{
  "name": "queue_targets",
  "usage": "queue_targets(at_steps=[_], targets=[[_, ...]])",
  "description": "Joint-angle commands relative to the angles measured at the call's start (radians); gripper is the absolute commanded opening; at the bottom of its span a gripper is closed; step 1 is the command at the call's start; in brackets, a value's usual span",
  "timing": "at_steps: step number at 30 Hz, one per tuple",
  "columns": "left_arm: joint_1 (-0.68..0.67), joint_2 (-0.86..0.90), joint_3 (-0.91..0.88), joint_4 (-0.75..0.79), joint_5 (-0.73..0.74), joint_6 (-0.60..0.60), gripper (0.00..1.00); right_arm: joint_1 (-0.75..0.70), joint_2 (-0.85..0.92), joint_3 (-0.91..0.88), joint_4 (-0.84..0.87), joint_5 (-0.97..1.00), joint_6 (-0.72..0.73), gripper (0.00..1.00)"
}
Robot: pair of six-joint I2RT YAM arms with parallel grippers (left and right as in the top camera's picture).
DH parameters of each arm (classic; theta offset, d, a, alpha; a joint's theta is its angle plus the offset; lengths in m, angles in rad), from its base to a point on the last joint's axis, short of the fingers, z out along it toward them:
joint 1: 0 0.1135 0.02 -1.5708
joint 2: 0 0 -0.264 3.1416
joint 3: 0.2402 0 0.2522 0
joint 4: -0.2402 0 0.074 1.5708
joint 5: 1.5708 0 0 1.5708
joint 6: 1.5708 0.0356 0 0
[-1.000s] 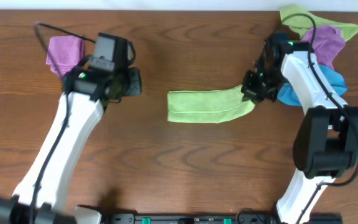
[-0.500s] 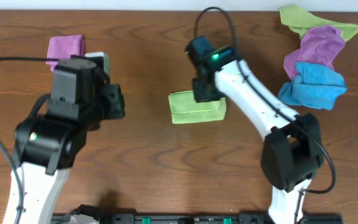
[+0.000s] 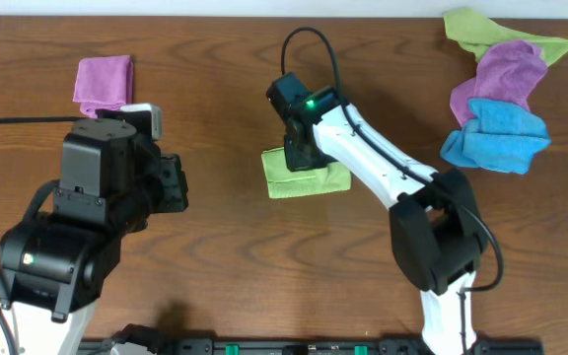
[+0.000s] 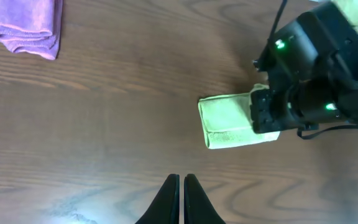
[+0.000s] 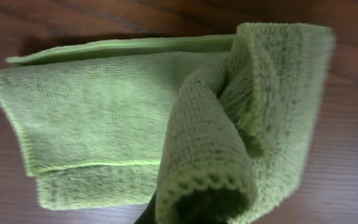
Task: Fold the cloth
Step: 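Fold the strip's right end leftward over the left half with the right gripper, then grasp the folded green bundle with the left gripper as the right releases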
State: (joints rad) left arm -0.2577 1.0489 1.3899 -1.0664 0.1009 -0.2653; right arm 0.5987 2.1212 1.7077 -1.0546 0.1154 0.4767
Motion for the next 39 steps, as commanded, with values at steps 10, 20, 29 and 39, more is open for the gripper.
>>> queue_targets(at_steps=[10, 20, 29, 39], targets=[[0.004, -0.003, 0.007, -0.004, -0.004, -0.008, 0.06, 0.101, 0.012, 0.011, 0.080, -0.072, 0.024, 0.01], [0.004, -0.003, 0.007, -0.008, -0.004, -0.008, 0.06, 0.127, 0.012, 0.012, 0.114, -0.117, 0.023, 0.92], [0.005, 0.044, -0.040, 0.022, -0.082, -0.012, 0.11, 0.025, 0.009, 0.046, 0.165, -0.428, -0.008, 0.30], [0.004, 0.245, -0.274, 0.301, 0.209, -0.018, 0.90, -0.167, -0.032, 0.137, -0.100, -0.248, -0.074, 0.02]])
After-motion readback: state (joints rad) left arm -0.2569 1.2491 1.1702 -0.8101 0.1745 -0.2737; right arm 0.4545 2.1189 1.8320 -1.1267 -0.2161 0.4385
